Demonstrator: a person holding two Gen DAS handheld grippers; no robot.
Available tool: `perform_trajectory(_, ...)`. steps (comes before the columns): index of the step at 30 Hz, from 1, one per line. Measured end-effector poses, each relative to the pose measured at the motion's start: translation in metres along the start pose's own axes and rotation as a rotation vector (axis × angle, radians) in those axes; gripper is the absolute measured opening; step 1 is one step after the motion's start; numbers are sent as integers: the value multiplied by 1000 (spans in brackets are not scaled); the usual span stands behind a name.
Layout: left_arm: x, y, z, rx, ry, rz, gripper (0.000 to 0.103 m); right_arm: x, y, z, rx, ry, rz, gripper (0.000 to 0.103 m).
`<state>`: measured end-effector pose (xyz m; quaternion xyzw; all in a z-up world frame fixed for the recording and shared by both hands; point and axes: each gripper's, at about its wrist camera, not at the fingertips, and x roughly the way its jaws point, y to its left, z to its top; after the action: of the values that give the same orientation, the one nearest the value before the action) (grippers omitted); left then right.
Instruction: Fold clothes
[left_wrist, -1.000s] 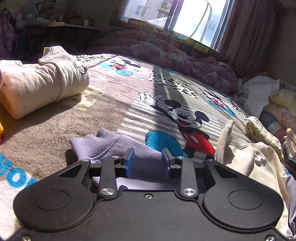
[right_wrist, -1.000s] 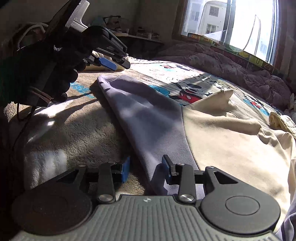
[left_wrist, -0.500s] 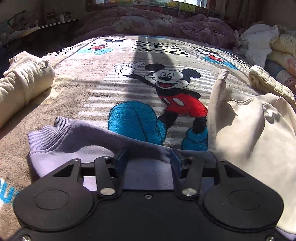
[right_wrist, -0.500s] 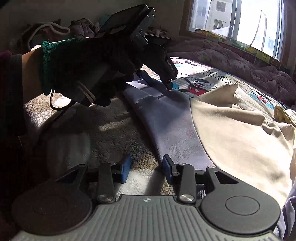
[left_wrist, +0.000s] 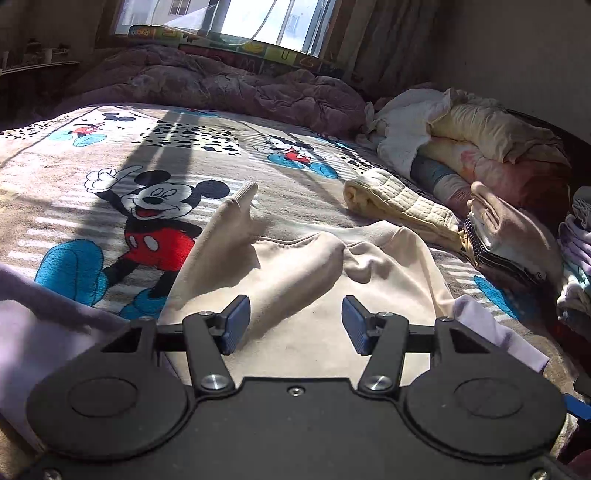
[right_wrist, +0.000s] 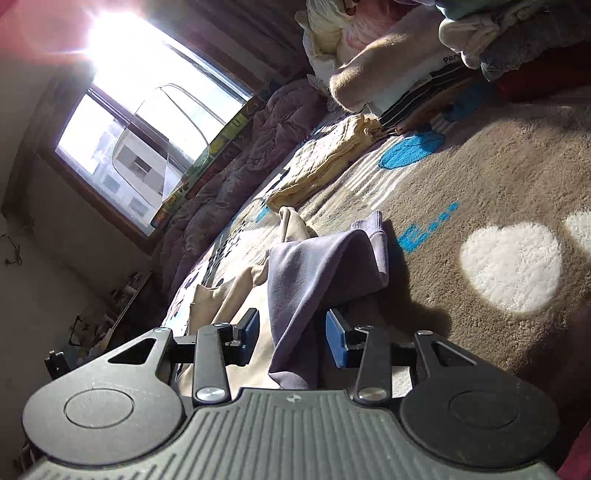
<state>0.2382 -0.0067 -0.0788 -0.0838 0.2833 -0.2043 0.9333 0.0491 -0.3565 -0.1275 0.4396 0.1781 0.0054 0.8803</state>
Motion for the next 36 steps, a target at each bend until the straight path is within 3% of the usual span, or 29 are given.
perform_trajectory(3, -3, -41, -5, 81, 4, -110, 54, -5, -30, 22, 111, -71, -39, 41)
perform_trajectory(5, -1, -66, -9, 125, 27, -206, 54, 11, -39, 35, 87, -31, -85, 42)
perform_trajectory(8, 2, -90, -22, 207, 77, -291, 58, 50, -44, 51, 28, 54, -112, 41)
perform_trajectory(14, 15, -107, -51, 400, 185, -331, 58, 110, -42, 61, -77, 171, -134, 39)
perform_trajectory(19, 30, -107, -58, 417, 239, -340, 59, 128, -43, 70, -90, 183, -101, 38)
perform_trajectory(20, 32, -107, -60, 422, 249, -341, 59, 131, -41, 71, -107, 192, -99, 35)
perform_trajectory(21, 33, -106, -61, 425, 258, -344, 59, 134, -38, 71, -129, 203, -96, 18)
perform_trajectory(22, 34, -106, -62, 429, 266, -348, 59, 136, -33, 71, -161, 211, -94, 8)
perform_trajectory(23, 35, -105, -63, 433, 274, -351, 59, 135, -30, 72, -180, 206, -91, 7)
perform_trajectory(28, 33, -103, -65, 446, 285, -371, 59, 106, -8, 91, -283, 76, -100, 6)
perform_trajectory(36, 21, -111, -69, 489, 286, -450, 59, 56, -4, 148, -421, -184, -244, 6)
